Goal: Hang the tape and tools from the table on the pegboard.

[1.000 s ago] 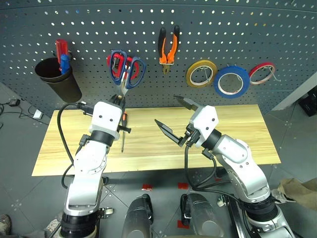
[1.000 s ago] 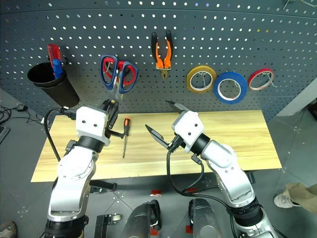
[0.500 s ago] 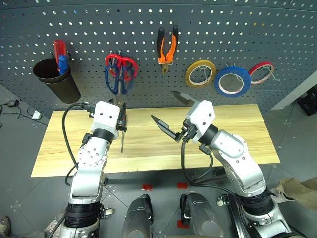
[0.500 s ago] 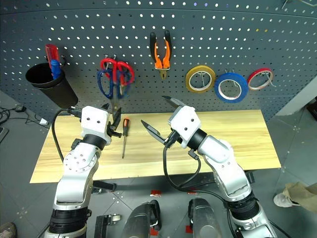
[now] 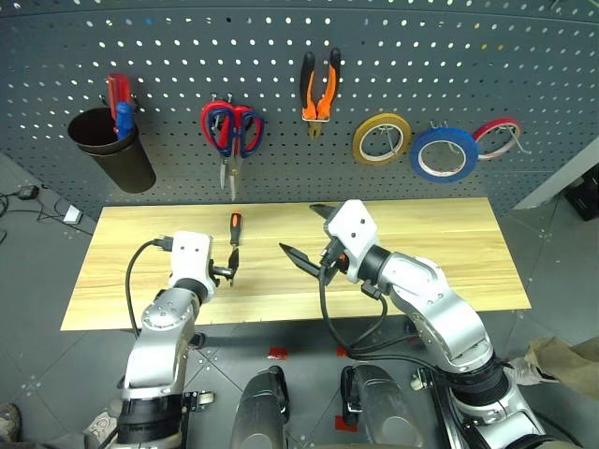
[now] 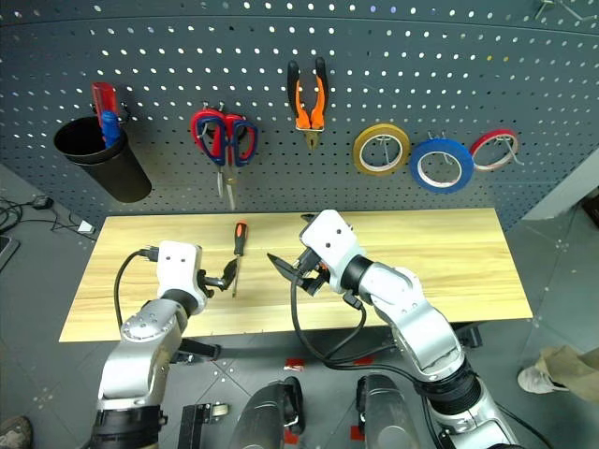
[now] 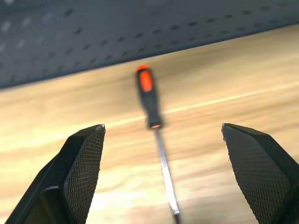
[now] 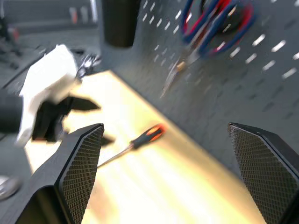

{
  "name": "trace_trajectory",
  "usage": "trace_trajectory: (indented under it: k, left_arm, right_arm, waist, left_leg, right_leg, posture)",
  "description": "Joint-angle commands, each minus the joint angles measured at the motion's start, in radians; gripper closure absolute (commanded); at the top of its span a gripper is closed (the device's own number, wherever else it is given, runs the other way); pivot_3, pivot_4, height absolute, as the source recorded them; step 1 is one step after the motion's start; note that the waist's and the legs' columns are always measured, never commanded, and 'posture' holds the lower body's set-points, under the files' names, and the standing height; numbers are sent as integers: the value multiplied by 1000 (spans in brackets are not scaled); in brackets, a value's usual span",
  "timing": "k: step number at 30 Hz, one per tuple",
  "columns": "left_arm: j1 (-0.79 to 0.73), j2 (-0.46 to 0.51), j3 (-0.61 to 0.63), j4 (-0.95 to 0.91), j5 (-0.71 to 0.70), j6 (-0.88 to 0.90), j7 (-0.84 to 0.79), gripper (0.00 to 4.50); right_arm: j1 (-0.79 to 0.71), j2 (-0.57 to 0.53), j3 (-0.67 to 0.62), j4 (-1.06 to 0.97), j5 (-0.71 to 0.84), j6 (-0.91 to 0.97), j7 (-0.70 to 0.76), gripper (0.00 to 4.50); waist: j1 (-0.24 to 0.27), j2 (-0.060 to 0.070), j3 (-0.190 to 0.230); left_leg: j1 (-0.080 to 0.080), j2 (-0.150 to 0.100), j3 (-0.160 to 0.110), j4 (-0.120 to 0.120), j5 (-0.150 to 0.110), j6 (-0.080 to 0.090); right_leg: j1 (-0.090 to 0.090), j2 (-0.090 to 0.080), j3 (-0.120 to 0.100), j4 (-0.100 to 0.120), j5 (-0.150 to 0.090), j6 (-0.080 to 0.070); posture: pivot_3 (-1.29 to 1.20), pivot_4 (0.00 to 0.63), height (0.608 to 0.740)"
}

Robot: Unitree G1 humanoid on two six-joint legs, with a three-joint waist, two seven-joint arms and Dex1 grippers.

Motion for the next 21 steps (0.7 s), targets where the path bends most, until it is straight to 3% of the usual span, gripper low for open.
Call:
trace_trajectory:
  k: [1,10,19,21]
  left_arm:
    - [-46,24,35,44,-34,46,-9,287]
    - [-337,60,74,466,-88,43,-27,287]
    - [-544,96,-12,824,-40,-24,-86,287]
    - [-571,105,-24,874,-34,-43,-102,837]
  right_arm:
    - [-45,26,10,-55,8,80,-22,0]
    - [-116,67,9,-48,28,176,-31,0]
    - [-126,63,12,-74,60,219,-32,0]
    - [-129,65,9,-78,63,227,-35,0]
  waist:
    - [0,0,0]
    - [8,-3,27]
    - [12,-5,56]
    - [12,-5,62]
  left_leg:
    - [0,0,0,0,0,0]
    - [-1,0,1,0,2,-3]
    - [-1,0,3,-2,2,-4]
    - [-1,0,3,-1,2,-4]
  right_leg:
    - [0,0,1,0,0,0]
    - [-1,0,0,-1,0,0]
    - [-4,0,2,-2,-1,0]
    - [-4,-1,2,-2,-1,0]
  posture:
    - [-177,321,740]
    - [-161,381,740]
    - [-172,406,740]
    - [-175,406,740]
